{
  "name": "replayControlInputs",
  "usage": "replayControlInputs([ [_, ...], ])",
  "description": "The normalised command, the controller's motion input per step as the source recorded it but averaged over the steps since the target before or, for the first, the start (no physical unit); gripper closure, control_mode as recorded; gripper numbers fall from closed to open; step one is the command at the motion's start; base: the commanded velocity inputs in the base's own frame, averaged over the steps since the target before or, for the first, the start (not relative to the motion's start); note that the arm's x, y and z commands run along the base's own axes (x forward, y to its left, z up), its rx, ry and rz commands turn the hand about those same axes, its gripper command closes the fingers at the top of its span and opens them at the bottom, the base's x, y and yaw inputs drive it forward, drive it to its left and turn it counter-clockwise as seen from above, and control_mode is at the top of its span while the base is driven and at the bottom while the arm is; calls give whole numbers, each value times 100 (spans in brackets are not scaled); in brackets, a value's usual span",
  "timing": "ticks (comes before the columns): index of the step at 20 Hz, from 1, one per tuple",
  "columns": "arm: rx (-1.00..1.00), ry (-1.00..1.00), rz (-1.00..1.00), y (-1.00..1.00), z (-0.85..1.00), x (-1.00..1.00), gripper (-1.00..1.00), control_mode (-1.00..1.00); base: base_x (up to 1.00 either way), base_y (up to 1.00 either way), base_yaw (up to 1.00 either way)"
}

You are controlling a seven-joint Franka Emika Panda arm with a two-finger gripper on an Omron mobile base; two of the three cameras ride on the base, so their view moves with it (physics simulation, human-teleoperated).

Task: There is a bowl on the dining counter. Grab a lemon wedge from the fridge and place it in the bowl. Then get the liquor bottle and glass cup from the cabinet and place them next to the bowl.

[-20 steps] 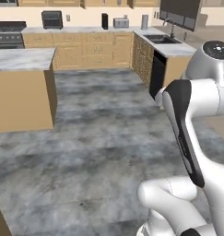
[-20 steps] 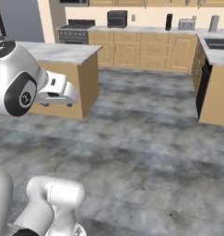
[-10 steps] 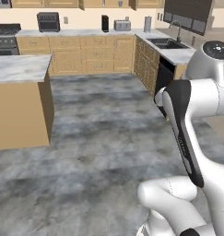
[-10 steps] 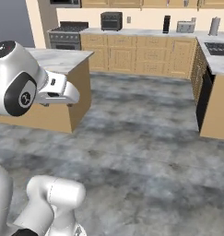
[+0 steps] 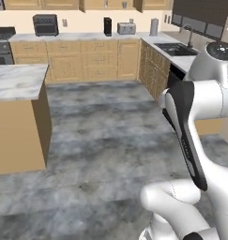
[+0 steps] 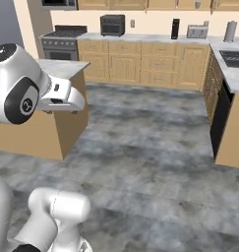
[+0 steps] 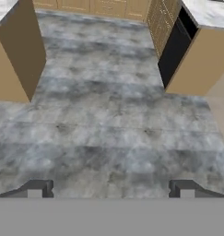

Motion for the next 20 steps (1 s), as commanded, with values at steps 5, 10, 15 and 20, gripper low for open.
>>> replayControlInputs([
  [5,0,0,0,0,0,0,-100,100,100,-10,-4],
  [10,0,0,0,0,0,0,-100,100,100,-10,-6],
  [15,0,0,0,0,0,0,-100,100,100,-9,-8],
  [20,0,0,0,0,0,0,-100,100,100,-8,-12],
])
